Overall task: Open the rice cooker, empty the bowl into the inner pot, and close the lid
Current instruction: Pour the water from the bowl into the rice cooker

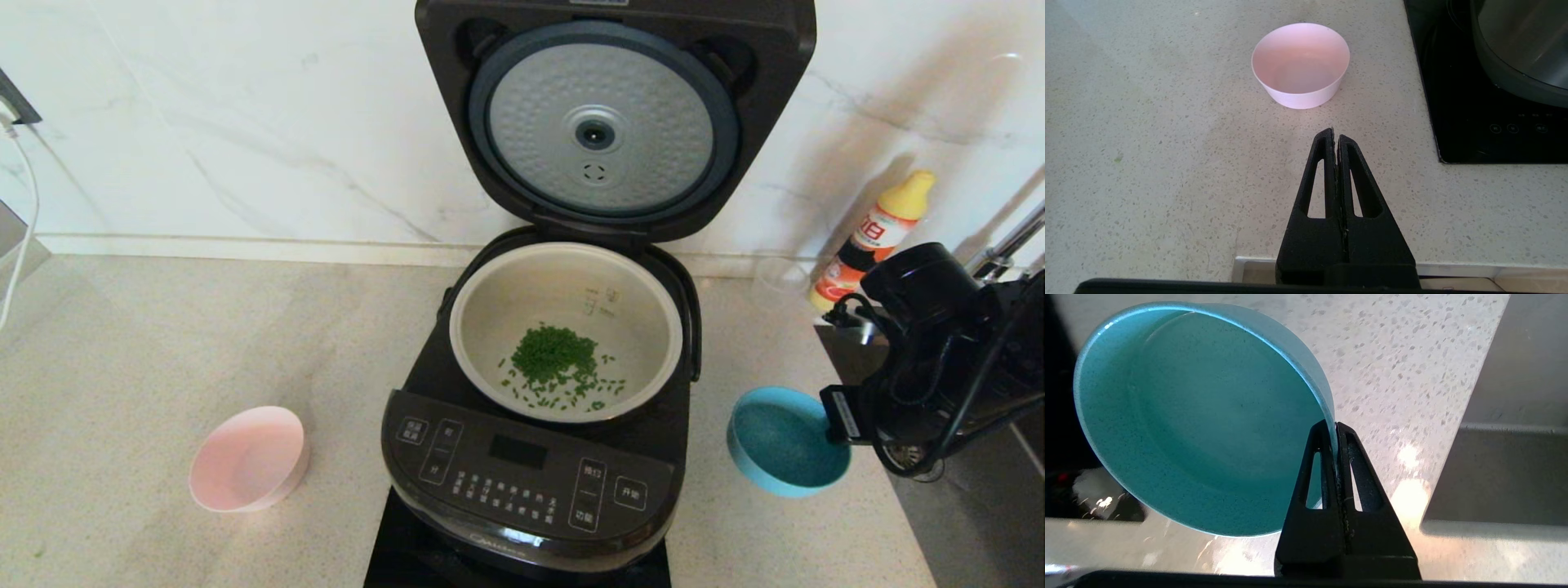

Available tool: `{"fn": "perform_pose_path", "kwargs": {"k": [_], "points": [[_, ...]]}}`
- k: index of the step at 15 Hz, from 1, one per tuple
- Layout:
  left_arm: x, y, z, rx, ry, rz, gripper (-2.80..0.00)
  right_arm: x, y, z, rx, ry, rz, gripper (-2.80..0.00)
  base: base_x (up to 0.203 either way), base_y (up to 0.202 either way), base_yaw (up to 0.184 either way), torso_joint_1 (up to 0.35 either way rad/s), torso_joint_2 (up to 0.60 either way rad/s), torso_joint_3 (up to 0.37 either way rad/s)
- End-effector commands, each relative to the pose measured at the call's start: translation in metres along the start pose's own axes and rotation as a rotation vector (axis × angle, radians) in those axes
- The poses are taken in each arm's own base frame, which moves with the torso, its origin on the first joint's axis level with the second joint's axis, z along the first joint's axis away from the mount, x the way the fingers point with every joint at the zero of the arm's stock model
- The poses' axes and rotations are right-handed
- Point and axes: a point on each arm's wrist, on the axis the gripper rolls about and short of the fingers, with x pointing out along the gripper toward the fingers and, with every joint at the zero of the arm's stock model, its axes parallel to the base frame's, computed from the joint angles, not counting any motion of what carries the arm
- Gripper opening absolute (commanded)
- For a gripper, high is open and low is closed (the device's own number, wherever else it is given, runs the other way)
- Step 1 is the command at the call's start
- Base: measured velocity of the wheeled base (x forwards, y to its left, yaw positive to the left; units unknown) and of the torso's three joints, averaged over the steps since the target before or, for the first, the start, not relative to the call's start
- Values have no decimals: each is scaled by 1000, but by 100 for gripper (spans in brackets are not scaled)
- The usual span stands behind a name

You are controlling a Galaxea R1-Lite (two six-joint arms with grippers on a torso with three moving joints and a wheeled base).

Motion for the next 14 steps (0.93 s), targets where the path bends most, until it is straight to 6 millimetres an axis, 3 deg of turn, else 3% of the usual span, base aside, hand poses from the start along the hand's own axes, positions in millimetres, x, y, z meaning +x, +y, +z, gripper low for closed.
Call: {"fn": "perform_pose_path", "kwargs": {"k": [1,4,10,14], "points": [[0,0,0,0,0,0,-280,-13,4,5,6,-19,16,-280,0,0,0,0,0,0],[0,0,0,0,0,0,-280,-34,11,11,1,-27,35,-280,0,0,0,0,0,0],[0,0,0,0,0,0,-280,-94,27,20,-48,-47,87,-280,0,0,0,0,0,0],[0,0,0,0,0,0,-280,-115,31,26,-62,-59,102,-280,0,0,0,0,0,0]]}}
